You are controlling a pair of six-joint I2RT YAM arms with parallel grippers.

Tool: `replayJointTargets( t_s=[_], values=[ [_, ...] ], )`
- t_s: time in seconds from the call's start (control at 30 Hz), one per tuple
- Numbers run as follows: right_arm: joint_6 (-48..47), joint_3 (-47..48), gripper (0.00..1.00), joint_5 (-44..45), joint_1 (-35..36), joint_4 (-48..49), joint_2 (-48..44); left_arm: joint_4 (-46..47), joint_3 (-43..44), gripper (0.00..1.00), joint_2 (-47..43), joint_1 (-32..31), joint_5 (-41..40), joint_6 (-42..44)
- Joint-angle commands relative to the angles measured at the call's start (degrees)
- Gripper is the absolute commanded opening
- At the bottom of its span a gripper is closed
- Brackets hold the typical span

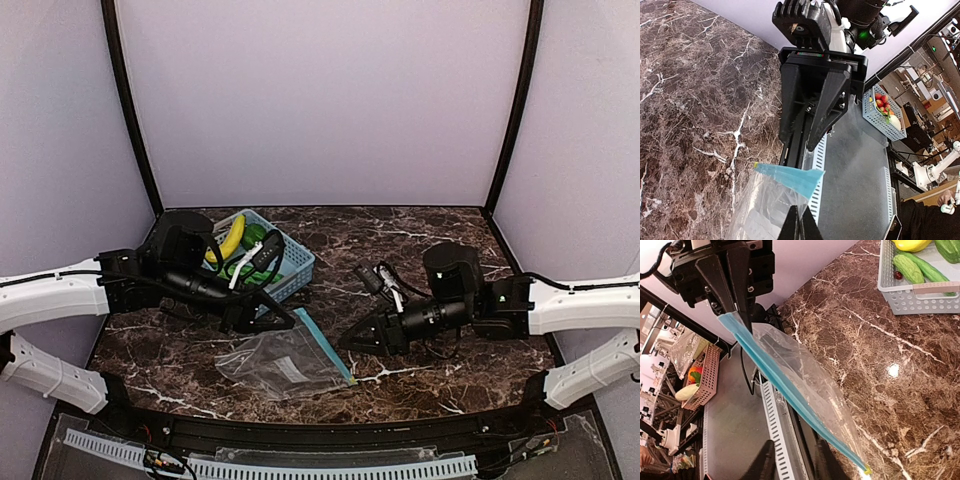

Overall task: Place the food in the zip-top bag and seal the zipper
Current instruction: Pass from the left arm to the right

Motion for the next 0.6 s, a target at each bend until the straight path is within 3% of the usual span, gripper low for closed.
replayJointTargets(
  t_s=[0.0, 0.07, 0.2, 0.57],
  values=[
    [-0.2, -0.6, 0.36, 1.9, 0.4, 0.1, 1.0, 0.5, 0.8, 0.01, -0.2, -0.3, 2.2, 0.3],
    [0.1, -0.8, 0.46, 2.2, 0.4, 1.6, 1.1, 0.5, 0.8, 0.01, 0.0, -0.2, 3.2, 0.2],
    [0.5, -1.1, 0.54, 3.3, 0.4, 3.3, 0.8, 0.7, 0.4, 0.01, -0.2, -0.2, 3.6, 0.1],
    [-0.4, -0.1, 0.57, 3.4, 0.4, 2.3, 4.5, 1.9, -0.3, 0.01, 0.4, -0.2, 4.9, -0.5]
  ],
)
